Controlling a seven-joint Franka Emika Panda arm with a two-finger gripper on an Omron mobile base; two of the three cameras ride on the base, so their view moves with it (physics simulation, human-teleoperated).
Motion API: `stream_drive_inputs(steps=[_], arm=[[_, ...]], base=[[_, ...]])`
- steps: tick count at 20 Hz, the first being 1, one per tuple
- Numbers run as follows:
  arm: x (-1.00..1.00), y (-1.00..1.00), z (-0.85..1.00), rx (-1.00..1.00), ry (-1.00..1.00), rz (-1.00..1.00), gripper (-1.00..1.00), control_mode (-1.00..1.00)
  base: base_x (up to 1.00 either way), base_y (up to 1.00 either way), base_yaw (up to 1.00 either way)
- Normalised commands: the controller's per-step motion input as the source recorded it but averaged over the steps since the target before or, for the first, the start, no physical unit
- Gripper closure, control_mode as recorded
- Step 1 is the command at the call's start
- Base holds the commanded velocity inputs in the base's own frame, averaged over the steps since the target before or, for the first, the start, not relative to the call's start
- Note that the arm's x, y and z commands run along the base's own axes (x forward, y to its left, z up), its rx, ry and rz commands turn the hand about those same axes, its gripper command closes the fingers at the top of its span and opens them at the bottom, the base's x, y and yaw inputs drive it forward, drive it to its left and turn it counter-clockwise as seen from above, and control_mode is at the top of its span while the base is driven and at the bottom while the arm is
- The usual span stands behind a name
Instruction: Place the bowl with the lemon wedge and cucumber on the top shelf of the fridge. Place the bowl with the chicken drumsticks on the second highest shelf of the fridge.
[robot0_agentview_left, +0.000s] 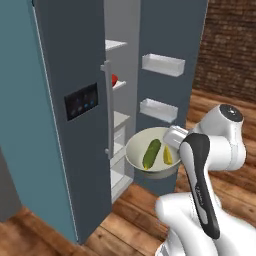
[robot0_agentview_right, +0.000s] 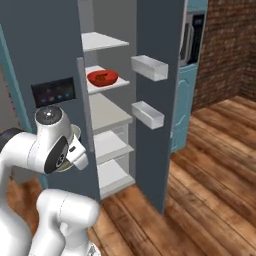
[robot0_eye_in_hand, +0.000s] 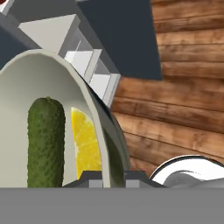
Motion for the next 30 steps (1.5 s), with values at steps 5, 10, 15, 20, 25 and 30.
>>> stream_drive_inputs(steps=[5,10,15,20,25,30], arm=[[0.0,0.0,0.0,0.0,0.0,0.0,1.0,1.0],[0.0,0.0,0.0,0.0,0.0,0.0,1.0,1.0],[0.0,0.0,0.0,0.0,0.0,0.0,1.0,1.0],[0.0,0.0,0.0,0.0,0.0,0.0,1.0,1.0],[0.0,0.0,0.0,0.0,0.0,0.0,1.0,1.0],[0.0,0.0,0.0,0.0,0.0,0.0,1.0,1.0]], base=[[1.0,-0.12,-0.01],[1.0,-0.58,0.25],[0.72,-0.46,0.67],[0.55,-0.25,0.65],[0.58,-0.04,0.09],[0.55,-0.34,0.03]])
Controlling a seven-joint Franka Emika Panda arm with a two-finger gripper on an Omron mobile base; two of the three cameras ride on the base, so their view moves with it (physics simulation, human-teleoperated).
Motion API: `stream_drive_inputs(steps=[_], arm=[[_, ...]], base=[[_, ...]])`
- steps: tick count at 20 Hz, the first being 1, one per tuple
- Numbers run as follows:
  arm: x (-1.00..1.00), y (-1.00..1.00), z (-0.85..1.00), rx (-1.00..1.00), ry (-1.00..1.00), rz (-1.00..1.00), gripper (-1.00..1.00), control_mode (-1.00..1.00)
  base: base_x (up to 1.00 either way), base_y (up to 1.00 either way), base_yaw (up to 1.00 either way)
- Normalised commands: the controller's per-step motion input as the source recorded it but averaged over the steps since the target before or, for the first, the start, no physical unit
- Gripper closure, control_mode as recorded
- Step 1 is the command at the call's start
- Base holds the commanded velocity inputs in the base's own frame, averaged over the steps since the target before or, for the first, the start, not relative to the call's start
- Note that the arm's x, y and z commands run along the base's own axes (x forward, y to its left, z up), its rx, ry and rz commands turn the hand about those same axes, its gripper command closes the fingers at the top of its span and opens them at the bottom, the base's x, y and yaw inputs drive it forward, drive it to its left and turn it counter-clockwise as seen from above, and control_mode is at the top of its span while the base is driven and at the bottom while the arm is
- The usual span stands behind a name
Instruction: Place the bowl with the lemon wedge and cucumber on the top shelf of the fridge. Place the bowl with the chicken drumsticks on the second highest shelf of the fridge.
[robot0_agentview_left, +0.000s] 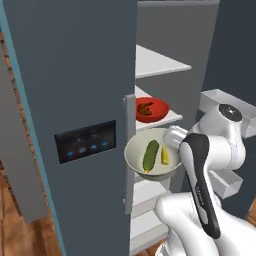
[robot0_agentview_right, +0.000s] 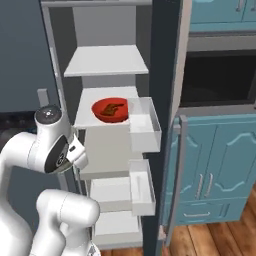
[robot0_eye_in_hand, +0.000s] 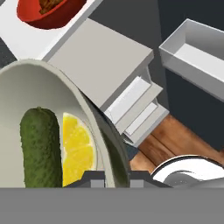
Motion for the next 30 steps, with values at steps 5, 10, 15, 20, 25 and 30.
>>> stream_drive_inputs(steps=[5,10,15,20,25,30], arm=[[0.0,0.0,0.0,0.0,0.0,0.0,1.0,1.0],[0.0,0.0,0.0,0.0,0.0,0.0,1.0,1.0],[0.0,0.0,0.0,0.0,0.0,0.0,1.0,1.0],[0.0,0.0,0.0,0.0,0.0,0.0,1.0,1.0],[-0.13,-0.02,0.1,0.01,-0.02,-0.04,1.0,-1.0],[-0.31,0.0,0.45,0.06,-0.02,-0.23,1.0,-1.0]], base=[[0.14,-0.61,0.0],[0.26,-0.11,-0.01],[0.64,0.0,0.0],[0.69,0.0,0.0],[0.1,-0.02,0.0],[0.0,0.0,0.0]])
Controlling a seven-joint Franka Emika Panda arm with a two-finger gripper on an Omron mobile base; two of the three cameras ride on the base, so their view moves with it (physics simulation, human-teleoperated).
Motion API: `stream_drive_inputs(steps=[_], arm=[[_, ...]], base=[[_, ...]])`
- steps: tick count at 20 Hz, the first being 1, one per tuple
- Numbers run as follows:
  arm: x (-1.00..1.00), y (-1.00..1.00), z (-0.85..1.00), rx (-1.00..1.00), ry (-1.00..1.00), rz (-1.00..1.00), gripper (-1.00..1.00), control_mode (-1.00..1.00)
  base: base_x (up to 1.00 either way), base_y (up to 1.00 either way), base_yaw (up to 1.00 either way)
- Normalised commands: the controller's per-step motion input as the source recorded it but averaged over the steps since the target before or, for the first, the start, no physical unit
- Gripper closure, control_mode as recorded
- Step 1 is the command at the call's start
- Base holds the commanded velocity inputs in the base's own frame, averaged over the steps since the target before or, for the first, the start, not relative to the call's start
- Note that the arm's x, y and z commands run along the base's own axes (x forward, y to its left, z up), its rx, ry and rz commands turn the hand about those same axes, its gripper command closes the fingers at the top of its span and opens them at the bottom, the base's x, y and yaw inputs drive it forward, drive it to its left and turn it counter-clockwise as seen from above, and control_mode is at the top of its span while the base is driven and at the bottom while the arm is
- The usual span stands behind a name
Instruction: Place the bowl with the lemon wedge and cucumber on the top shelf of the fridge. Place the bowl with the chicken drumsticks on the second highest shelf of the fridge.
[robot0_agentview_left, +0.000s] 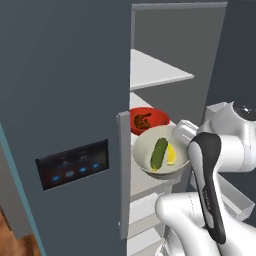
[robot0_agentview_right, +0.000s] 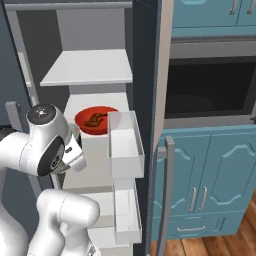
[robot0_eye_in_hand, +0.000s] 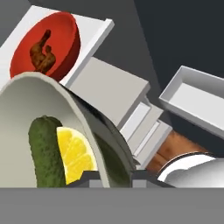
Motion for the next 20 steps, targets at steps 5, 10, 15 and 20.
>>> stream_drive_inputs(steps=[5,10,15,20], arm=[[-0.34,0.0,0.44,0.09,-0.04,-0.31,1.0,-1.0],[-0.02,0.0,0.63,0.11,-0.22,-0.34,1.0,-1.0],[-0.21,0.0,0.6,0.34,-0.33,-0.22,1.0,-1.0],[0.2,-0.01,0.48,0.33,-0.16,-0.14,1.0,-1.0]], base=[[0.0,0.0,0.0],[0.0,0.0,0.0],[0.0,0.0,0.0],[0.0,0.0,0.0]])
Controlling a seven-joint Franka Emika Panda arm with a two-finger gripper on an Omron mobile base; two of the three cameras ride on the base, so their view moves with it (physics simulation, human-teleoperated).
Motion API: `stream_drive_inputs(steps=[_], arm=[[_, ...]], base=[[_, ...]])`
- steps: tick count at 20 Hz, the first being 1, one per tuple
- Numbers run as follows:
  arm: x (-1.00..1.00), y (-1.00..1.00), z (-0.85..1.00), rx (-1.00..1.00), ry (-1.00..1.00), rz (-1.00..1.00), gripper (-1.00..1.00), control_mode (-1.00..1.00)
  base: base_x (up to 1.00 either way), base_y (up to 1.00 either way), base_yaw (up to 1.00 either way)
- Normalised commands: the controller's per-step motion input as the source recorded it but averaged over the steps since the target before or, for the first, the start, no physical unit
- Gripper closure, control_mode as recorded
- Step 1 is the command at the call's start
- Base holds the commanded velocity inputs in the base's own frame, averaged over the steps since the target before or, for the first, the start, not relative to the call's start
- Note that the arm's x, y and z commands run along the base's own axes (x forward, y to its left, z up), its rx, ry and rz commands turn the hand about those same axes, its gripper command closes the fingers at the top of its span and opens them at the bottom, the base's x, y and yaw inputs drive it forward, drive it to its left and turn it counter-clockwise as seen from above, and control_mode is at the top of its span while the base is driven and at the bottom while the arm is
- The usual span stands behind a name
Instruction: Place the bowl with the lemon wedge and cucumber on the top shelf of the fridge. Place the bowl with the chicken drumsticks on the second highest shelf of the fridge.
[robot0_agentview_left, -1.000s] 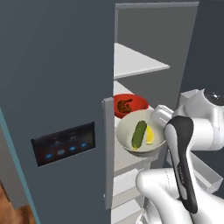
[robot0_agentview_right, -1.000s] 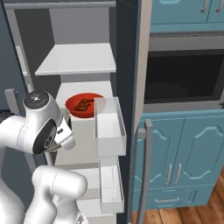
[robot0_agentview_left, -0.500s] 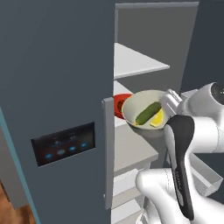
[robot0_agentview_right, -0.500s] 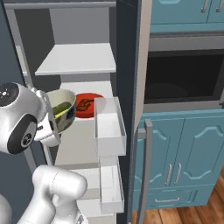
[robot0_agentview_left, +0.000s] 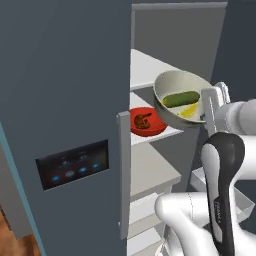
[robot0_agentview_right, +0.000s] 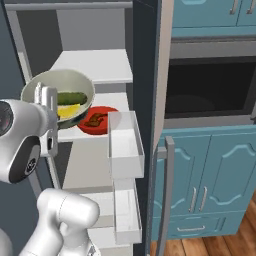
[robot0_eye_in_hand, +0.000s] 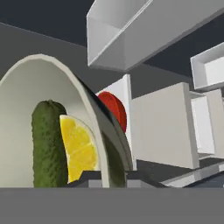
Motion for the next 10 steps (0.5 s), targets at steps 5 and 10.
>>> stream_drive_inputs(steps=[5,10], arm=[[0.86,0.0,0.91,0.0,0.0,-0.11,1.0,-1.0],[0.63,0.0,0.43,0.0,0.0,-0.03,1.0,-1.0]], base=[[0.0,0.0,0.0],[0.0,0.0,0.0]])
